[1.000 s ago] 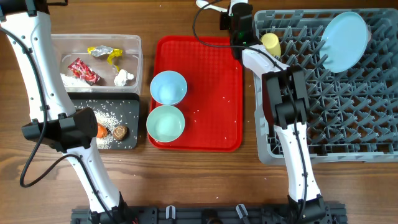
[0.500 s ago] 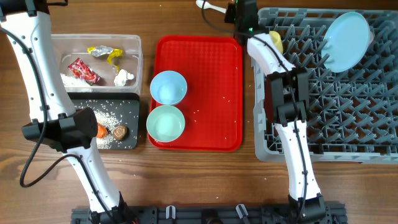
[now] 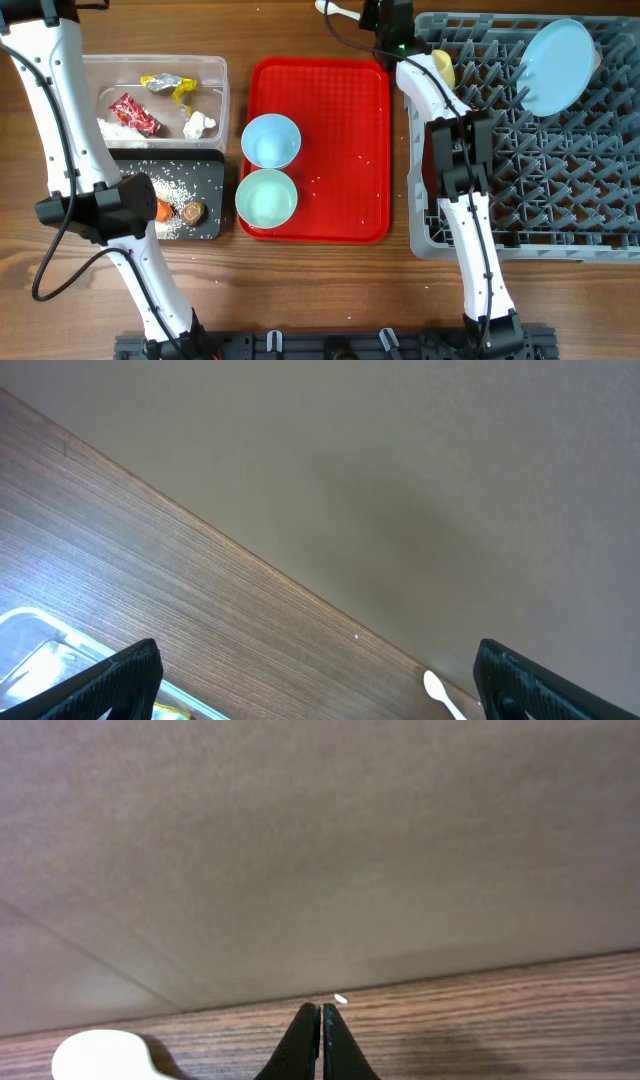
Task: Sort waste into correct bins and load items into the dishwasher rack
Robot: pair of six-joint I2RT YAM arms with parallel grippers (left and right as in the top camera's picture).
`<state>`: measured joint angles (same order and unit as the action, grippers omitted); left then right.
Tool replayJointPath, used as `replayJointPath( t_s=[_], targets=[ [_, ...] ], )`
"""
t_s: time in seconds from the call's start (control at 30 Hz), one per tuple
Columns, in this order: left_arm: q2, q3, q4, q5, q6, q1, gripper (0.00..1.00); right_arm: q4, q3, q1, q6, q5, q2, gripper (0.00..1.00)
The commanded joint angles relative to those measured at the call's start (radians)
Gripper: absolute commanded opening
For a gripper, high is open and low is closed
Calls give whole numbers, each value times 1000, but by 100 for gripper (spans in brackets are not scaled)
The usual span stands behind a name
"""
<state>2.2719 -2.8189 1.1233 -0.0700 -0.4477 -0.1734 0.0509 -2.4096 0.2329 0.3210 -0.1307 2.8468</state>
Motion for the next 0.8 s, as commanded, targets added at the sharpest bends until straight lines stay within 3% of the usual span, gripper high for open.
replayJointPath(
  t_s=[0.0, 0.2, 0.43, 0.77],
  targets=[
    [6, 5, 0, -8, -6, -8, 100, 12, -14, -2, 49, 17, 75, 4],
    [6, 5, 0, -8, -6, -8, 100, -25, -14, -2, 48, 69, 74, 4],
    [6, 5, 0, -8, -6, -8, 100, -258, -145, 0, 71, 88, 62, 4],
    [6, 5, 0, -8, -6, -8, 100, -391, -165, 0, 71, 133, 2, 4]
  ],
)
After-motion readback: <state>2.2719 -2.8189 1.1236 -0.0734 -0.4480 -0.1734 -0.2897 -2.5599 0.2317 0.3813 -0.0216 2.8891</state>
